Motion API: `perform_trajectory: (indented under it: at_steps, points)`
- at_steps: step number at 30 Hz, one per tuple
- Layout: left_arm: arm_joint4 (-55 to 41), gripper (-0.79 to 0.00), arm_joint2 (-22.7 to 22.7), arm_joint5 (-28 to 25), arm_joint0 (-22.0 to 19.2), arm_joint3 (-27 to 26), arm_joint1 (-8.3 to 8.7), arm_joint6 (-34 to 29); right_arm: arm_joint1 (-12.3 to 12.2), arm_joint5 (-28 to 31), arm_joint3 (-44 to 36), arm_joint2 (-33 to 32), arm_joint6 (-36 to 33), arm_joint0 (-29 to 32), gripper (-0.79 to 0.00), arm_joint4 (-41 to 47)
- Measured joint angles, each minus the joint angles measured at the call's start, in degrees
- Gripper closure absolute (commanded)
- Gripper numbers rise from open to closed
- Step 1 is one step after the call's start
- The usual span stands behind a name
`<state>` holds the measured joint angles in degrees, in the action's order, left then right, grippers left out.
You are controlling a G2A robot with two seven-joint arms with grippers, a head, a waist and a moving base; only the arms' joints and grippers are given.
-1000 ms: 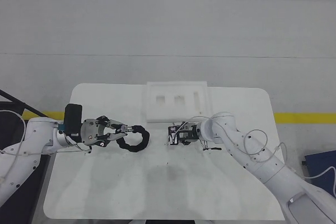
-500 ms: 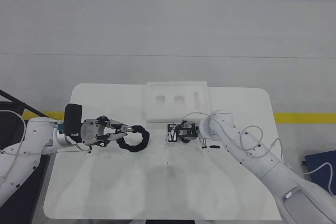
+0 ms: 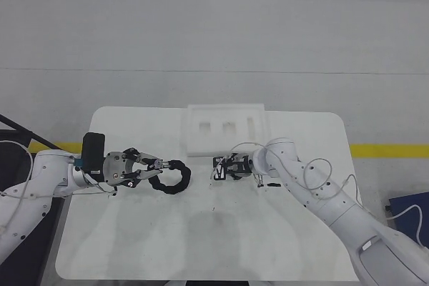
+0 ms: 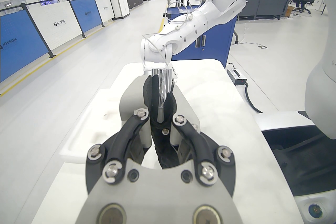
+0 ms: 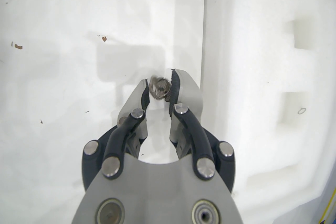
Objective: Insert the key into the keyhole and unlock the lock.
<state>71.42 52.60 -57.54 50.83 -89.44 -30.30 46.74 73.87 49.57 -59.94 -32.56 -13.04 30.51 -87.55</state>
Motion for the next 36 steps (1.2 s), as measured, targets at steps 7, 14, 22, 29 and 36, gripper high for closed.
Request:
perform_trajectory:
  at_steps: [7, 14, 22, 29, 36]
  points:
    - [0.0, 0.000, 0.0, 0.0, 0.0, 0.0, 0.00, 0.0, -0.4, 0.5, -1.9, -1.1, -0.8, 0.9, 0.000, -0.9]
    - [0.0, 0.000, 0.0, 0.0, 0.0, 0.0, 0.00, 0.0, -1.2, 0.3, -5.7, -4.4, -2.7, 2.7, -0.009, 2.1]
    - [0.0, 0.000, 0.0, 0.0, 0.0, 0.0, 0.00, 0.0, -1.4, -2.6, -9.8, -6.0, -5.6, 4.9, -0.169, 2.9]
    - [0.0, 0.000, 0.0, 0.0, 0.0, 0.0, 0.00, 0.0, -0.3, -4.3, -8.6, -4.4, -4.5, 4.4, -0.200, 1.6]
    - [0.0, 0.000, 0.0, 0.0, 0.0, 0.0, 0.00, 0.0, 1.2, -6.1, -5.1, -3.0, -3.4, 2.3, -0.219, 0.3]
